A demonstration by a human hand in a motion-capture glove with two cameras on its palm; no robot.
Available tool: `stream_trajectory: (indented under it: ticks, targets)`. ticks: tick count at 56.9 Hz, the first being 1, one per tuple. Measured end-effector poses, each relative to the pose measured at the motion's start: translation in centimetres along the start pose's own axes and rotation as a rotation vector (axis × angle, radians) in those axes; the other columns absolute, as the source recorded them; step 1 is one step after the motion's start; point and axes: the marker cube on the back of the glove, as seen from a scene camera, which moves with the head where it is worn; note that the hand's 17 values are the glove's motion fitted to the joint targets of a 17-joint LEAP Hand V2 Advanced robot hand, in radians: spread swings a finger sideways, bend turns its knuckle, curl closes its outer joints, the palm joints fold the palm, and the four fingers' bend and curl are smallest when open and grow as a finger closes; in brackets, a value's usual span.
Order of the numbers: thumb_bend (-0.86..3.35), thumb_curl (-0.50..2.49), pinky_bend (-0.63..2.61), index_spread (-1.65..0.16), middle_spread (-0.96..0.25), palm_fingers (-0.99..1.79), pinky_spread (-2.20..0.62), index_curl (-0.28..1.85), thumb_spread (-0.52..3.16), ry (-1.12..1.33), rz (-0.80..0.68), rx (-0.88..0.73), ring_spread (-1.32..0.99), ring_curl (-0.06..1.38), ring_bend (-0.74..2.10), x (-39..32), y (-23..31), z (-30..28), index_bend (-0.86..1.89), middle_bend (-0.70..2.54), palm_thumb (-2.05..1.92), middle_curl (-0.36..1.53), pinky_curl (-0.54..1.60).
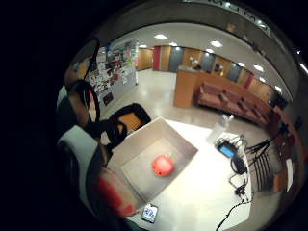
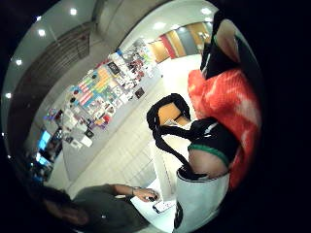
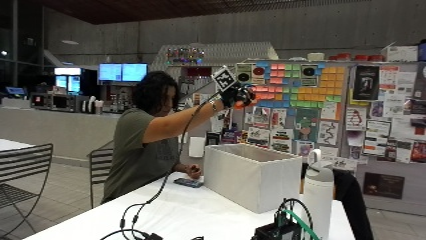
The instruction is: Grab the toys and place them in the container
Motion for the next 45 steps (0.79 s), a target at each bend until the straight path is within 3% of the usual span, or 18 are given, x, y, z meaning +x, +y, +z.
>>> stream_trajectory:
  ticks: [5, 10, 14, 20, 21, 22, 26, 31, 36, 45]
  targets:
    - [0.22, 1.13, 1.13, -0.54, -0.34, 0.92, -0.44, 0.94, 0.90, 0.096, -0.088, -0.075, -0.36, 0.58, 1.30, 3.5, -0.5, 3.5, 0.15, 0.62, 0.43, 0.85, 0.52]
    - [0.21, 1.16, 1.14, -0.55, -0.34, 0.91, -0.44, 0.94, 0.89, 0.008, 0.096, -0.129, -0.37, 0.57, 1.29, 3.8, -1.3, 5.7, 0.15, 0.59, 0.42, 0.85, 0.51]
    - [0.21, 1.19, 1.15, -0.56, -0.35, 0.86, -0.44, 0.95, 0.89, 0.199, -0.035, -0.153, -0.37, 0.57, 1.28, 7.0, -0.6, 7.7, 0.15, 0.53, 0.43, 0.84, 0.51]
    - [0.21, 1.20, 1.19, -0.56, -0.32, 0.69, -0.42, 0.95, 0.92, -0.213, 0.197, -0.240, -0.35, 0.57, 1.27, 3.4, -1.3, 8.5, 0.11, 0.37, 0.44, 0.80, 0.52]
    - [0.17, 1.16, 1.26, -0.55, -0.29, 0.53, -0.41, 0.91, 1.02, -0.226, 0.208, -0.260, -0.33, 0.56, 1.27, 3.4, -1.2, 8.7, 0.00, 0.26, 0.30, 0.76, 0.52]
    - [0.14, 1.14, 1.27, -0.54, -0.28, 0.49, -0.41, 0.90, 1.05, -0.223, 0.211, -0.276, -0.32, 0.56, 1.27, 3.6, -1.1, 8.8, 0.02, 0.25, 0.24, 0.76, 0.53]
    - [-0.17, 0.90, 1.14, -0.51, -0.25, -0.16, -0.23, 0.83, 1.07, -0.111, 0.168, -0.290, -0.28, 0.51, 0.96, 5.0, -0.4, 9.0, 0.08, 0.30, -0.23, 0.75, 0.52]
    - [-0.21, 0.73, 0.98, -0.50, -0.22, -0.16, -0.11, 0.73, 1.01, 0.119, 0.015, -0.292, -0.23, 0.40, 0.76, 7.8, 1.6, 8.7, 0.11, 0.35, -0.29, 0.71, 0.43]
    - [-0.20, 0.60, 0.90, -0.49, -0.20, -0.09, -0.04, 0.67, 0.98, -0.035, 0.129, -0.310, -0.21, 0.34, 0.70, 7.6, 4.3, 7.2, 0.14, 0.34, -0.28, 0.68, 0.38]
    - [-0.17, 0.42, 0.84, -0.48, -0.17, 0.02, 0.01, 0.61, 0.98, -0.104, 0.032, -0.398, -0.19, 0.33, 0.70, 8.2, 12.7, 5.4, 0.17, 0.35, -0.25, 0.63, 0.34]
